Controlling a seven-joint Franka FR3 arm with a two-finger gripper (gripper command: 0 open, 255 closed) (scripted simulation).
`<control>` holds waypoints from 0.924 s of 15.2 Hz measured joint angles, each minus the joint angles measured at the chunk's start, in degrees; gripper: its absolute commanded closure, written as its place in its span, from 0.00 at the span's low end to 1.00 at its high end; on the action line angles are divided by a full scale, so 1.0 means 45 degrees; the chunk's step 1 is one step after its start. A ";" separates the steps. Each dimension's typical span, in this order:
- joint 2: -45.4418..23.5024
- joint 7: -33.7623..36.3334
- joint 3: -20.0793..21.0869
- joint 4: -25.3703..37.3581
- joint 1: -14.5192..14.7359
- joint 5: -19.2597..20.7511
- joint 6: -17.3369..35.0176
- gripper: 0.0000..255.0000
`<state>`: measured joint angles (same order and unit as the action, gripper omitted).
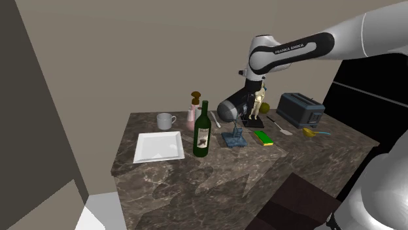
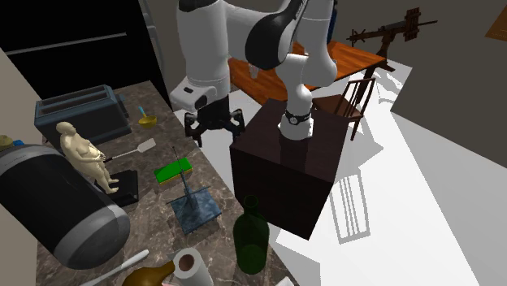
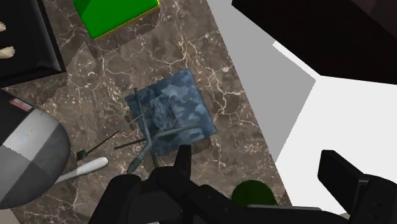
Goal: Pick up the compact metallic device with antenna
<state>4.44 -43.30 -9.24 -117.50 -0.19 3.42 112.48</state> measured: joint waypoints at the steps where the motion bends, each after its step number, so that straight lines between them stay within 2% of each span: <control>1: -0.0453 -0.0345 -0.0073 0.0259 -0.0045 0.0016 0.0121 0.00; 9: -0.4019 -0.2639 -0.0238 0.3156 -0.0407 0.0079 0.0793 0.00; 11: -0.5339 -0.3120 -0.0195 0.4191 -0.0524 0.0054 0.0607 0.00; 14: -0.5947 -0.3287 -0.0162 0.4447 -0.0576 0.0045 0.0811 0.00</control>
<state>-22.32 -58.09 -9.97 -97.49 -2.78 3.63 116.13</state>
